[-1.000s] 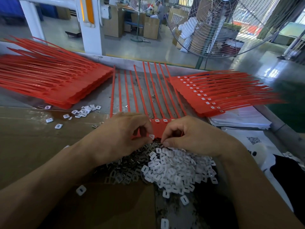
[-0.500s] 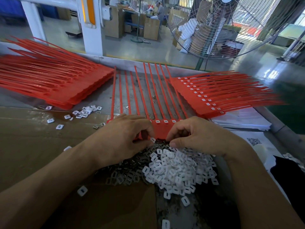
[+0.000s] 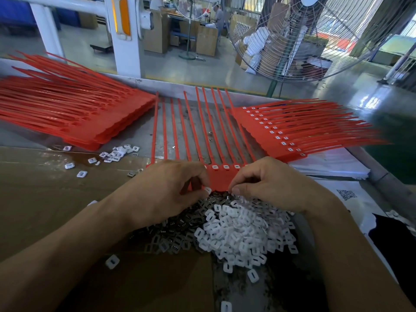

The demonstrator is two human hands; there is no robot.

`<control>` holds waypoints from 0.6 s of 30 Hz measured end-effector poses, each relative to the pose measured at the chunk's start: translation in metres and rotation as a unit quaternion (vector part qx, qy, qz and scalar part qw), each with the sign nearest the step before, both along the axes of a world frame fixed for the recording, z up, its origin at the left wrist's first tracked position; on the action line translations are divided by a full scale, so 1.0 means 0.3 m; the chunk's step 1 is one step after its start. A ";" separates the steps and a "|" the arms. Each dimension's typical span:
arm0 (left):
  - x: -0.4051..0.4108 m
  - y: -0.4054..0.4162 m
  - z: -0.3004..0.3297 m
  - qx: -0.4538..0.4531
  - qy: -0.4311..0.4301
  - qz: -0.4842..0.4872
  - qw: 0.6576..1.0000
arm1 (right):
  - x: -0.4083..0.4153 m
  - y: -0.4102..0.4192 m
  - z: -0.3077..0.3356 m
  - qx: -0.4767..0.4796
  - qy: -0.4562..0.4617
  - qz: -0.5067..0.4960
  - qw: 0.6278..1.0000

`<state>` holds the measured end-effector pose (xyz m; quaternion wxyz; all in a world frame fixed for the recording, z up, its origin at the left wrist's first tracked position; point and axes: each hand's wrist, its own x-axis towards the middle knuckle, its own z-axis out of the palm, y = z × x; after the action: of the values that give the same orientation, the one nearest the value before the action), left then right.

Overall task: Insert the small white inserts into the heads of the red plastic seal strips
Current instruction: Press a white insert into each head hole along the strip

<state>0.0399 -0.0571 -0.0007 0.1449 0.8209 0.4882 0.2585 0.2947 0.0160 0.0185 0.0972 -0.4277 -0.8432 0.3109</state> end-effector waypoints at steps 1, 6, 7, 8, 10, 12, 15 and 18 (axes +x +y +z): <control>0.000 0.000 -0.001 -0.004 -0.003 -0.001 1.000 | -0.005 0.000 -0.003 0.003 -0.005 0.004 1.000; 0.002 0.002 0.000 0.000 -0.008 0.002 1.000 | -0.023 0.001 -0.018 -0.003 0.001 0.012 1.000; 0.001 0.002 0.000 0.003 -0.007 0.004 1.000 | -0.023 0.002 -0.020 -0.004 0.004 0.011 1.000; 0.001 0.003 0.000 0.006 -0.007 0.006 1.000 | -0.023 0.003 -0.020 -0.004 0.007 0.008 1.000; 0.000 0.006 0.001 0.007 -0.009 0.007 1.000 | -0.023 0.002 -0.020 -0.009 0.013 0.002 1.000; 0.000 0.008 0.003 0.007 -0.011 0.006 1.000 | -0.026 -0.001 -0.019 -0.011 0.017 0.000 1.000; -0.003 0.008 0.007 0.009 -0.013 0.010 1.000 | -0.034 -0.008 -0.015 -0.004 0.016 -0.006 1.000; -0.004 0.008 0.006 0.017 -0.015 0.017 1.000 | -0.046 -0.020 -0.011 0.006 0.015 -0.013 1.000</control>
<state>0.0389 -0.0548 0.0010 0.1334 0.8111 0.4951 0.2814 0.2808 0.0101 0.0150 0.1163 -0.4333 -0.8378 0.3111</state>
